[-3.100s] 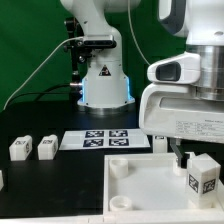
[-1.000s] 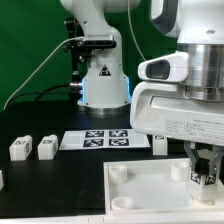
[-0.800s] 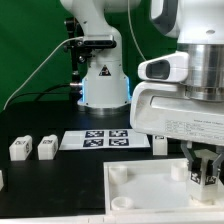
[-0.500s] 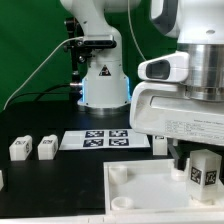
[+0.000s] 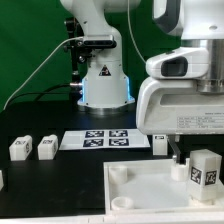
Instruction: Assemble one leg
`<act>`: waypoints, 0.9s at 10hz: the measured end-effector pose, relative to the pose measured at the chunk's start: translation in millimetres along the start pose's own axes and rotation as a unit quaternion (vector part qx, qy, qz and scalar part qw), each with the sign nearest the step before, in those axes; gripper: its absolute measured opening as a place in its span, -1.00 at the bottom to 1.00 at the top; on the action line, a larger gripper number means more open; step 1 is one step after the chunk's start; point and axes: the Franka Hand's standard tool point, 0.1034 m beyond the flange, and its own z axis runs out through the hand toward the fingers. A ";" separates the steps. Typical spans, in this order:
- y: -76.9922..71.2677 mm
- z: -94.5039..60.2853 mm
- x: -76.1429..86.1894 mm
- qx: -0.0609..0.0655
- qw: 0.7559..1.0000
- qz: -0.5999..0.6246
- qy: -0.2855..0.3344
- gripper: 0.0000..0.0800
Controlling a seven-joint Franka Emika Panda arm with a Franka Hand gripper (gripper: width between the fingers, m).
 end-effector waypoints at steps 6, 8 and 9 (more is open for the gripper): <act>6.7 6.5 -3.6 -0.007 0.998 -0.058 0.005 0.00; 6.1 6.9 -3.9 -0.005 0.999 0.040 0.005 -0.27; 5.9 7.1 -4.0 -0.004 0.997 0.076 0.005 -0.27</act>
Offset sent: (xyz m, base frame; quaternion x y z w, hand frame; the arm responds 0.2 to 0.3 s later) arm 0.0000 0.0000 0.0000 0.0000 0.0000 0.0000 1.0000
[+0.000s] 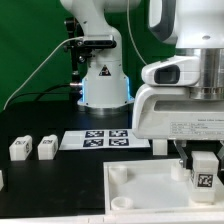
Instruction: Assemble one leg
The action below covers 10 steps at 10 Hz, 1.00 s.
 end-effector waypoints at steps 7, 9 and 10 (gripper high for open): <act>-5.3 3.6 10.9 0.001 0.870 0.493 -0.020 -0.27; -7.8 5.0 13.1 0.004 0.768 0.640 -0.029 -0.27; -8.2 5.3 14.0 0.007 0.732 0.681 -0.031 -0.27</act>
Offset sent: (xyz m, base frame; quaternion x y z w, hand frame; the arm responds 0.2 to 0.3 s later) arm 0.0319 -0.0124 -0.0159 -0.0114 -0.0041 0.3762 0.9264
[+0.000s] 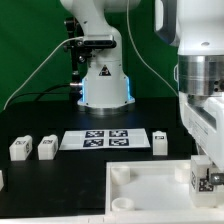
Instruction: Assemble one leg
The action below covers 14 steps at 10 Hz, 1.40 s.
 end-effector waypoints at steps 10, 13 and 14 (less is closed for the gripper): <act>5.9 -12.1 13.8 0.036 0.964 -0.264 -0.003 0.62; 5.6 -9.9 14.6 0.035 0.914 -0.404 0.003 0.62; 5.6 -9.5 13.6 0.033 0.894 -0.447 0.004 0.62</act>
Offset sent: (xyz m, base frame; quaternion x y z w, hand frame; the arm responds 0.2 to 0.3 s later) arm 0.0000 0.0000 0.0000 0.0000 0.0000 0.0000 1.0000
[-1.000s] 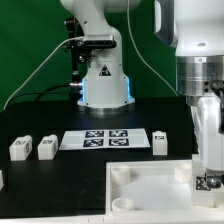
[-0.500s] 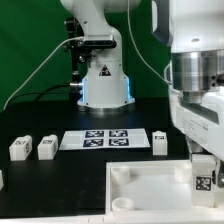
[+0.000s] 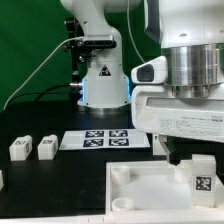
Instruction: Assemble one leg
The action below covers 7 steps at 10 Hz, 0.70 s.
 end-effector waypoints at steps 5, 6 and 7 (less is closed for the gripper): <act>-17.1 1.8 7.8 -0.021 0.989 -0.146 -0.006 -0.09; -13.1 1.8 10.8 -0.024 0.995 -0.094 -0.005 -0.09; -11.3 2.0 11.9 -0.026 0.999 -0.032 -0.003 -0.25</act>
Offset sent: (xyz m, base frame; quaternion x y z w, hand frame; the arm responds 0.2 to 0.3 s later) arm 0.0000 0.0000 0.0000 0.0000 0.0000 0.0899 0.9960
